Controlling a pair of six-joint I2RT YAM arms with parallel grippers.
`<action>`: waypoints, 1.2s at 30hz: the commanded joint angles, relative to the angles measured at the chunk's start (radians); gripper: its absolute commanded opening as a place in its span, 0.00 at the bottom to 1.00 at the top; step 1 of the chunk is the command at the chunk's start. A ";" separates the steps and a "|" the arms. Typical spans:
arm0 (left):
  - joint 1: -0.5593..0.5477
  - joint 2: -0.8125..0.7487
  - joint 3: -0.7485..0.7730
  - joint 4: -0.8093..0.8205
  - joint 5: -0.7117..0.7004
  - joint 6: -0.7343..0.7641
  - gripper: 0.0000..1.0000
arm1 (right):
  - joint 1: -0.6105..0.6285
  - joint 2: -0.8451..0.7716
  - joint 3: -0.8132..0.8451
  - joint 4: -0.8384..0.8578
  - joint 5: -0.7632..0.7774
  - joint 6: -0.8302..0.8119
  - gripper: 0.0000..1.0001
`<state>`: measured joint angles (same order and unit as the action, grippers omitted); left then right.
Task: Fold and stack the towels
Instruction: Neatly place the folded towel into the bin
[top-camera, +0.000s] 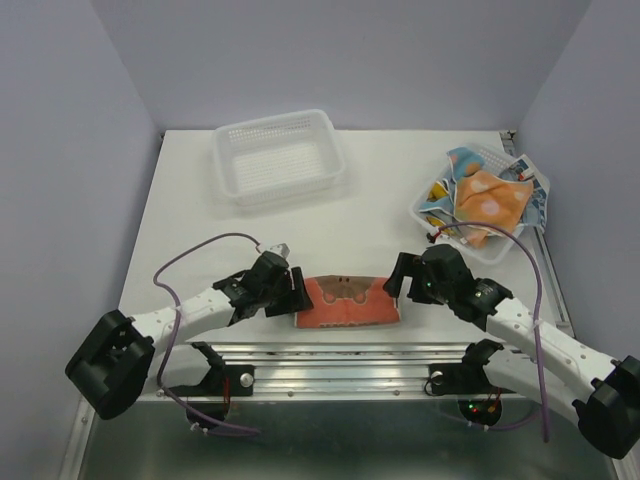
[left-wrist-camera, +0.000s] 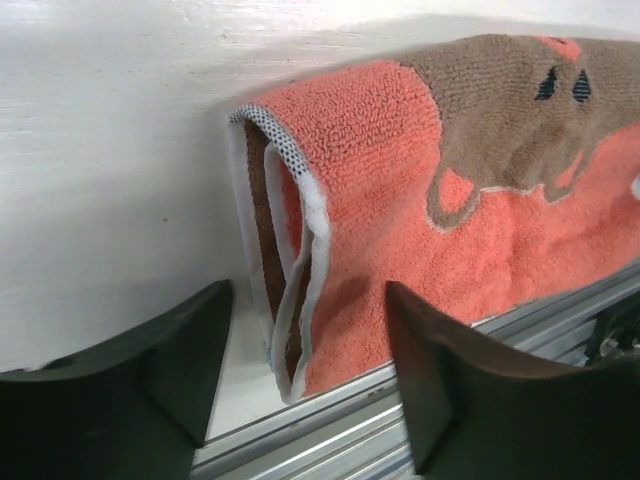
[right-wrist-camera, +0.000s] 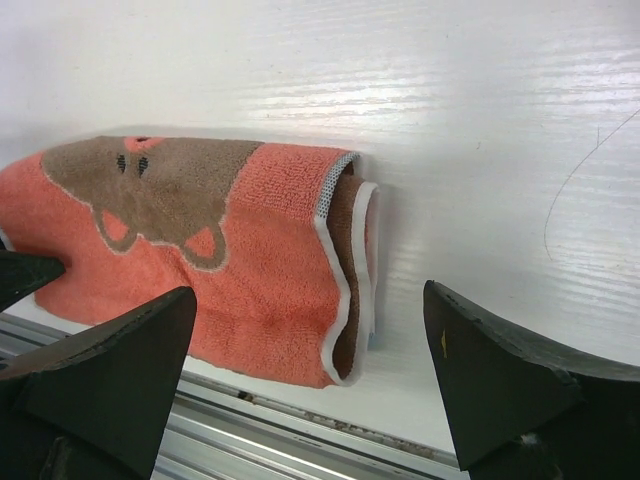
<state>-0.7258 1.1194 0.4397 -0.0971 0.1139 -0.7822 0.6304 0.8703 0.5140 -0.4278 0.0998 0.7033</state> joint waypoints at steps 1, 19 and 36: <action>-0.029 0.066 0.053 0.013 -0.086 0.021 0.63 | 0.009 -0.011 0.063 -0.002 0.040 -0.013 1.00; -0.119 0.339 0.206 -0.119 -0.282 -0.037 0.00 | 0.009 -0.054 0.057 0.001 0.075 -0.070 1.00; -0.132 0.563 0.779 -0.369 -0.761 0.060 0.00 | 0.009 -0.180 0.029 0.067 0.170 -0.125 1.00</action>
<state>-0.8574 1.6394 1.0664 -0.3618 -0.4408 -0.7792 0.6308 0.7219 0.5140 -0.4313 0.2115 0.5976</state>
